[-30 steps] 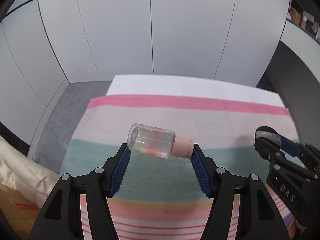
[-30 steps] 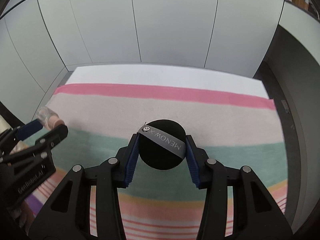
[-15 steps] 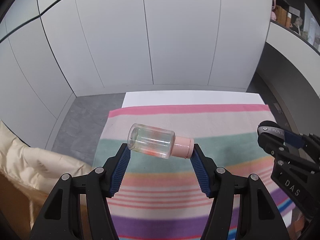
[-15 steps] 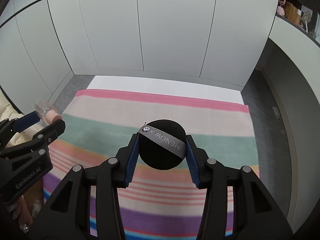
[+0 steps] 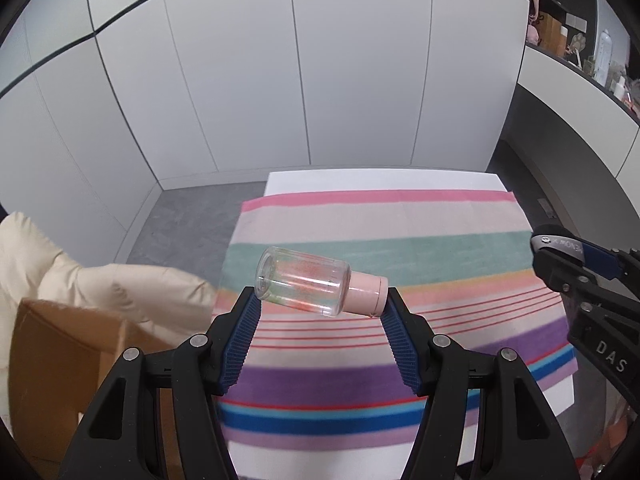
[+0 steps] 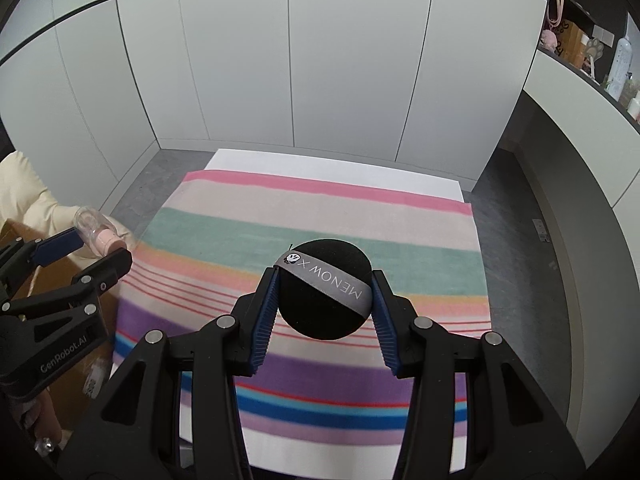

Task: Organize objects
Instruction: 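Lift the bottle and black compact and carry them toward the box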

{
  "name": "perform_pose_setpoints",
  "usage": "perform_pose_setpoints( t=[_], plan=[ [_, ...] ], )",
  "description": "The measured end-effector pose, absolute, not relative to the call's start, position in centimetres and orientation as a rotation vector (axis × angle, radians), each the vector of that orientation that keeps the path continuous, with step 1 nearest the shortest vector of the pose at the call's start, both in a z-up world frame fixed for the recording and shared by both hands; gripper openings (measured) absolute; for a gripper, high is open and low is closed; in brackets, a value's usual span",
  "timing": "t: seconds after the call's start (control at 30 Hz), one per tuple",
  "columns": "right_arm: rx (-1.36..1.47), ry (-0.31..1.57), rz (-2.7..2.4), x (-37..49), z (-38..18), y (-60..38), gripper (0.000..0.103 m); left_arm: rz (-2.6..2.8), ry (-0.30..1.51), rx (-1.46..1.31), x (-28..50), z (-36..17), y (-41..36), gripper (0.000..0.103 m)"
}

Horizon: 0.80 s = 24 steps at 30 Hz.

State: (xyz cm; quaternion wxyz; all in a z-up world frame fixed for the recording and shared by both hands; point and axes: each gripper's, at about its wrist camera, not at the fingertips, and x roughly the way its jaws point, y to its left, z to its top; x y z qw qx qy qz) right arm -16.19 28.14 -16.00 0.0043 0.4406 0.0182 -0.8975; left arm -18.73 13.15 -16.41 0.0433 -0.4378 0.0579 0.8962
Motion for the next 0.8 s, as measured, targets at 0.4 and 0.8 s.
perform_pose_setpoints(
  t=[0.4,0.8],
  plan=[
    [1.365,0.09,-2.79,-12.5,-14.5,25.2,0.047,2.805,0.134,-1.31,-15.0,-13.8,9.6,0.063],
    [1.317,0.145,-2.692,-12.1,-13.9,17.4,0.047,2.928,0.053,-1.383,-12.5,-13.7,0.4,0.063]
  ],
)
